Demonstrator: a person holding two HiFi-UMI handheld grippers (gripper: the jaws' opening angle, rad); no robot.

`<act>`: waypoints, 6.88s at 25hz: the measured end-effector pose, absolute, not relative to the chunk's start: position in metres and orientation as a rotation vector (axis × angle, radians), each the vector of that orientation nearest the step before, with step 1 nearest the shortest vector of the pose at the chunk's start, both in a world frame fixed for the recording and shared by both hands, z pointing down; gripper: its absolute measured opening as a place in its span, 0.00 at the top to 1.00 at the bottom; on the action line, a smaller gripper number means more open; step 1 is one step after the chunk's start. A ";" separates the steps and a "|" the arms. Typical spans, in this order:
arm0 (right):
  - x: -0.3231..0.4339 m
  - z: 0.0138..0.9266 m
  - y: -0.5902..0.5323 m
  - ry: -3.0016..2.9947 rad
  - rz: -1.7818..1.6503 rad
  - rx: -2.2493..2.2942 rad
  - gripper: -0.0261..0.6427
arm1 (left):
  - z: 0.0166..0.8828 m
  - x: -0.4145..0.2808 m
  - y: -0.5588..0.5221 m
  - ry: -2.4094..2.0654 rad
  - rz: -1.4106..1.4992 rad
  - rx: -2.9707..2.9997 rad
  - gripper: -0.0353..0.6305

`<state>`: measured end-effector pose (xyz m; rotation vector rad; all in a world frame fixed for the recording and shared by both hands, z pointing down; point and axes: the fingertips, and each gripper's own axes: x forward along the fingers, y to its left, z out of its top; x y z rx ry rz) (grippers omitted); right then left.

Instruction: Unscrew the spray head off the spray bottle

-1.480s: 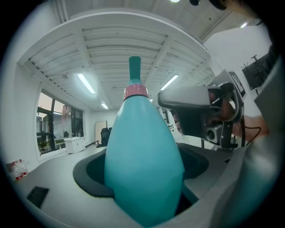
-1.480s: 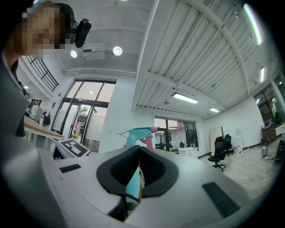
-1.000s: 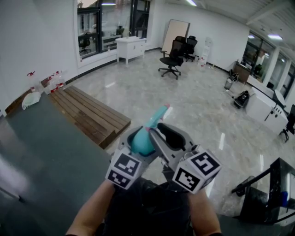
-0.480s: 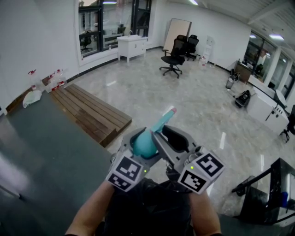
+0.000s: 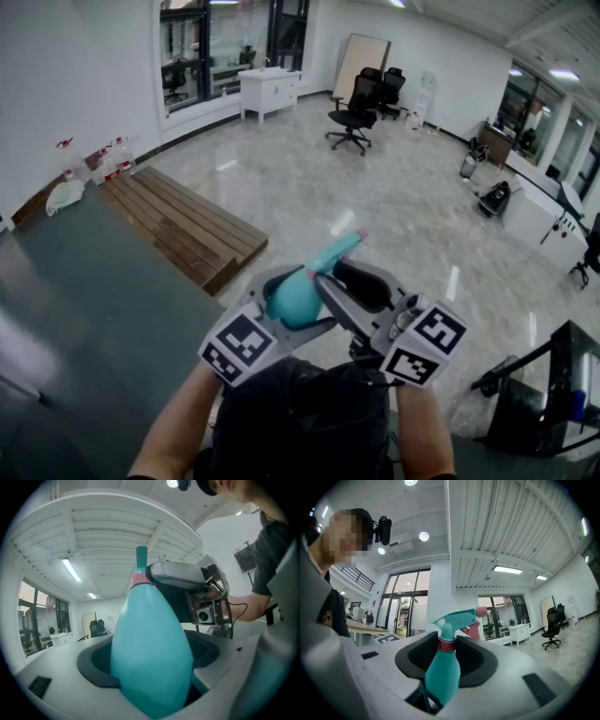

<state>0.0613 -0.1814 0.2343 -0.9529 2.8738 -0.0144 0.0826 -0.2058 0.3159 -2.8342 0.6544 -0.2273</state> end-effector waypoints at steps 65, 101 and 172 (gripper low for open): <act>0.056 0.241 -0.175 2.909 -0.063 -0.923 0.76 | 0.321 0.084 -0.196 0.675 -0.232 -2.818 0.31; 0.058 0.255 -0.179 2.970 0.046 -0.921 0.73 | 0.328 0.071 -0.213 0.788 -0.189 -2.850 0.31; 0.054 0.259 -0.199 2.817 -0.125 -1.279 0.76 | 0.344 0.071 -0.227 1.010 -0.311 -2.735 0.31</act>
